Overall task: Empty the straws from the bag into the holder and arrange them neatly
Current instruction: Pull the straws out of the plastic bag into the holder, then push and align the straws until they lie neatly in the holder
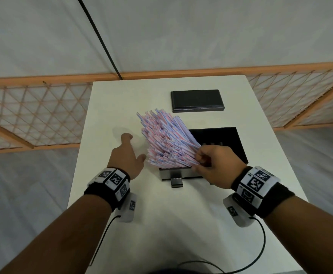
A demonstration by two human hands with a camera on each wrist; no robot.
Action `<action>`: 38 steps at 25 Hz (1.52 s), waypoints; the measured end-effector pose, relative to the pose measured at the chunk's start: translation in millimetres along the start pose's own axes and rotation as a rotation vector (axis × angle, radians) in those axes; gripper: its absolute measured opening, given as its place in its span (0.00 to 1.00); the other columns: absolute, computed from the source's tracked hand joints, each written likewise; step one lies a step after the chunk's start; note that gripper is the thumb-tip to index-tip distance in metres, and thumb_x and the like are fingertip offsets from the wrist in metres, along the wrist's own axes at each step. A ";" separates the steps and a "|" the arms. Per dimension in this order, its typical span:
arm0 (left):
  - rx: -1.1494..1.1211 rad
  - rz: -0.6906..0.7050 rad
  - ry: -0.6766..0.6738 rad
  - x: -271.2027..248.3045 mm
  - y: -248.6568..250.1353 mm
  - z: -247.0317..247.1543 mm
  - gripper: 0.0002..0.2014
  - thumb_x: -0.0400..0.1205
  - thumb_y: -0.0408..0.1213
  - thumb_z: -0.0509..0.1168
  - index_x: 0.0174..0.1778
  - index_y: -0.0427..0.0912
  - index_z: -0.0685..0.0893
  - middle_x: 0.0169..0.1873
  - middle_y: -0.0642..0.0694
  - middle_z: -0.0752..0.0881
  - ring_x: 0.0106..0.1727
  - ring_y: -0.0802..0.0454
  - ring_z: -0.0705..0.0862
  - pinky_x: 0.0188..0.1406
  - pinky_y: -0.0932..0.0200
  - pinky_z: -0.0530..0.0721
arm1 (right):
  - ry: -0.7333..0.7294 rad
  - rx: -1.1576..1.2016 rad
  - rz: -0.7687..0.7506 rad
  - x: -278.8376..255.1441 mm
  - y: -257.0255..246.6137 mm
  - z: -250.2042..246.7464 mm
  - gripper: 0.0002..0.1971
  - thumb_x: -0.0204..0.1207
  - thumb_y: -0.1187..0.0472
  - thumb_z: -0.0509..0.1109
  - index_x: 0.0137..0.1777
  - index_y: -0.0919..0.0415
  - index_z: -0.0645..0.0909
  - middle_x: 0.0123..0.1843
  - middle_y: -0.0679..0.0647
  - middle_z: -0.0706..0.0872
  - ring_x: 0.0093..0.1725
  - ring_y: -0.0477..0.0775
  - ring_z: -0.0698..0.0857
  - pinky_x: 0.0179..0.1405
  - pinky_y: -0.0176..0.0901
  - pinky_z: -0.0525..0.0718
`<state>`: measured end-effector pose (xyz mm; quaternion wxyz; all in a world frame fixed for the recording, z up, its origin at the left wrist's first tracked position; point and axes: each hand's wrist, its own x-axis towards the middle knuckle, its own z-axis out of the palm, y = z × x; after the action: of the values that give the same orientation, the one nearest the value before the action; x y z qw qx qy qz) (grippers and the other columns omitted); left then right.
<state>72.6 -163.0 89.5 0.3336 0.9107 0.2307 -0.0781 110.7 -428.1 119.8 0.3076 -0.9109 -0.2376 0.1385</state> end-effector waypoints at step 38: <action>-0.566 -0.102 -0.123 -69.6 54.9 3.2 0.23 0.85 0.61 0.62 0.45 0.43 0.87 0.29 0.40 0.91 0.20 0.46 0.86 0.20 0.59 0.80 | 0.131 0.030 0.111 -10.7 -4.4 -3.2 0.04 0.75 0.57 0.75 0.42 0.55 0.84 0.35 0.48 0.89 0.31 0.43 0.85 0.41 0.45 0.87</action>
<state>37.2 -227.6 139.0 0.5833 0.7624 0.2679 -0.0822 101.3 -432.1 126.2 0.3279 -0.9251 -0.1641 0.0989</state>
